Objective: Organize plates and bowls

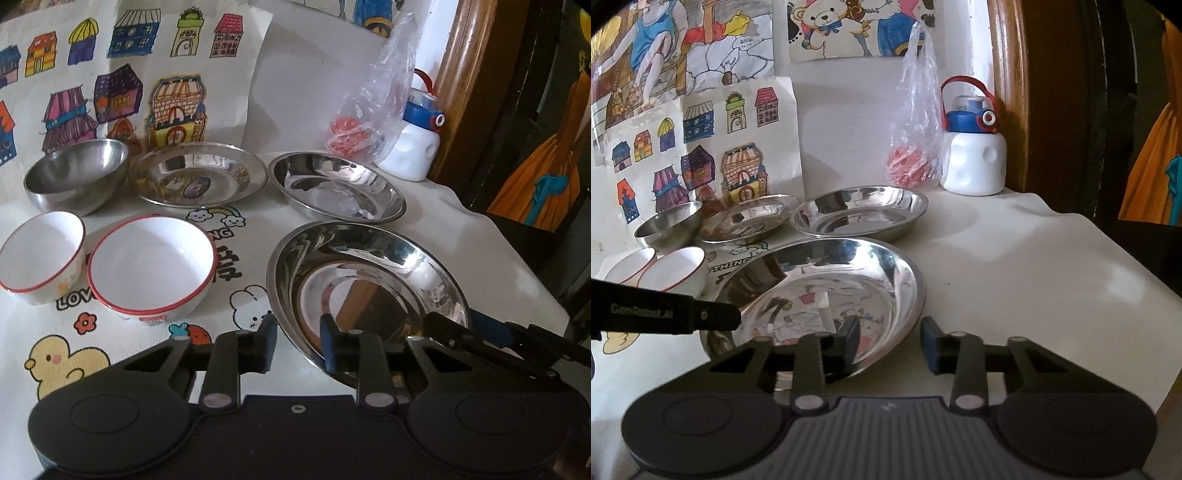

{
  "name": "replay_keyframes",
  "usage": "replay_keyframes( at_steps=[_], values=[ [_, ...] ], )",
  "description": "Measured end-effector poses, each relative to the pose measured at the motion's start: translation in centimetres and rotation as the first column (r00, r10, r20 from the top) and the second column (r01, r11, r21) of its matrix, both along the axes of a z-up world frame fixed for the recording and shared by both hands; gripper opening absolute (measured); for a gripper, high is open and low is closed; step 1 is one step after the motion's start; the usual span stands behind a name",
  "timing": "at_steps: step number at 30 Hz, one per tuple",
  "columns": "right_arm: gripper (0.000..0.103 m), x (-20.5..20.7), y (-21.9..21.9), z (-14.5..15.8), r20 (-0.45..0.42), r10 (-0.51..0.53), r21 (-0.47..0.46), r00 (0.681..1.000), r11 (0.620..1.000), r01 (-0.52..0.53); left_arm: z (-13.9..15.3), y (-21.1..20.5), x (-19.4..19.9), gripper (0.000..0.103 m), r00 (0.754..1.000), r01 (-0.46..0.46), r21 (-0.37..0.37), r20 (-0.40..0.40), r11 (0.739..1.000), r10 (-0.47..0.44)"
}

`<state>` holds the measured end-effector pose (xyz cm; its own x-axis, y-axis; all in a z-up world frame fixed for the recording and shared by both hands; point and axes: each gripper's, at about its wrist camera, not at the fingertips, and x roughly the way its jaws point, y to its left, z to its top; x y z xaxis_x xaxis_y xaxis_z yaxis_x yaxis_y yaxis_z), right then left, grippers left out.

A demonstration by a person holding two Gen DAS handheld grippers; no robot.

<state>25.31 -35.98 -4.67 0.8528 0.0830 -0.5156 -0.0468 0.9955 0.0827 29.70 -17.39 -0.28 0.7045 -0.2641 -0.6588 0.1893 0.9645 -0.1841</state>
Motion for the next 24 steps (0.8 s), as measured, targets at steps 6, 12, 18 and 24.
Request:
replay_keyframes(
  at_steps=[6, 12, 18, 24],
  values=[
    [0.032, -0.4, 0.3, 0.0, 0.010, -0.035, -0.022, 0.999, 0.999, 0.035, 0.0, 0.5, -0.2, 0.021, 1.000, 0.002, -0.011, 0.004, 1.000, -0.002],
    [0.032, -1.8, 0.7, 0.6, 0.041, -0.058, -0.074, 0.997, 0.995, 0.061, 0.7, 0.5, -1.4, 0.021, 0.999, 0.028, -0.023, 0.027, 0.999, -0.028],
    [0.032, -1.8, 0.5, 2.7, 0.087, -0.068, -0.091, 0.994, 0.993, 0.076, 2.4, 0.2, -1.5, 0.021, 0.997, 0.049, -0.031, 0.064, 0.998, -0.047],
    [0.032, 1.8, 0.3, 4.2, 0.118, -0.068, -0.080, 0.991, 0.994, 0.077, 4.0, 0.1, 1.3, 0.021, 0.995, 0.041, -0.041, 0.097, 0.998, -0.037]
  ],
)
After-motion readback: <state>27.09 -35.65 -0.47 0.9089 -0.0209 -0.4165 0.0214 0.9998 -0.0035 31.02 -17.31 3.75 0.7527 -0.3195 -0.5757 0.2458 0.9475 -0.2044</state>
